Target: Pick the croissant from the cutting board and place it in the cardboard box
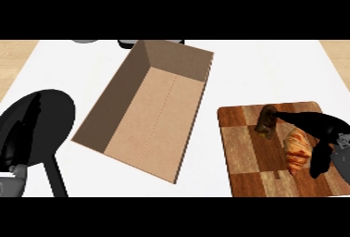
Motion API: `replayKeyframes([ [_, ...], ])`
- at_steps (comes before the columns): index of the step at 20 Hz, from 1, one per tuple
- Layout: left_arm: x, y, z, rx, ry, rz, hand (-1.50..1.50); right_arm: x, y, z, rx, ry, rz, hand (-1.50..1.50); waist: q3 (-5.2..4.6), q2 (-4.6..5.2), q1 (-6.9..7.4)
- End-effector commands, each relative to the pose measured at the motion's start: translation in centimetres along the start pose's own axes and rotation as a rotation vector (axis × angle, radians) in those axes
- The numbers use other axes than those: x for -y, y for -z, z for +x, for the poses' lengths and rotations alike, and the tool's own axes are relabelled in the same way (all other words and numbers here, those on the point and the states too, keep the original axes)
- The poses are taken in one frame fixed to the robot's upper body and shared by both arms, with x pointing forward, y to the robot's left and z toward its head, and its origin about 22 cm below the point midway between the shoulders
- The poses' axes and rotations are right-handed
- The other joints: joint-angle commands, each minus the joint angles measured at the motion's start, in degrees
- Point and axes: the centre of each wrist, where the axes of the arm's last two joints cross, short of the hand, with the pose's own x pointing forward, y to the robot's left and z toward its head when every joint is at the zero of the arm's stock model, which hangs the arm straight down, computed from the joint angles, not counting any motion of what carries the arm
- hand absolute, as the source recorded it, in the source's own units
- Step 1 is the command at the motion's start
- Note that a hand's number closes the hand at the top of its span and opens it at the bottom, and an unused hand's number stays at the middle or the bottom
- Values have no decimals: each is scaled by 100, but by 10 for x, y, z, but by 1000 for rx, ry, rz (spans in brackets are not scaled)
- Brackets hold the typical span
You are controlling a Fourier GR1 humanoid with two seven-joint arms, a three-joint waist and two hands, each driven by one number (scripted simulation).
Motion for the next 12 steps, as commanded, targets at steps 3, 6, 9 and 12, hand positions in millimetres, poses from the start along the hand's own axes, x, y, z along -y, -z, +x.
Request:
replayKeyframes([
  [3,-13,4,-3,6,-12,-8,0,-17,16,18,-46,-39,37,-150,2,9,20],
  [6,-7,10,1,0,-13,10,0,-37,15,32,-102,-61,70,-150,0,7,-13],
  [9,-11,0,14,-13,-7,-5,0,-34,17,28,-155,-77,91,-150,3,2,8],
  [12,-9,9,19,4,-2,-2,0,-53,16,23,-152,-73,79,-150,2,2,-23],
])
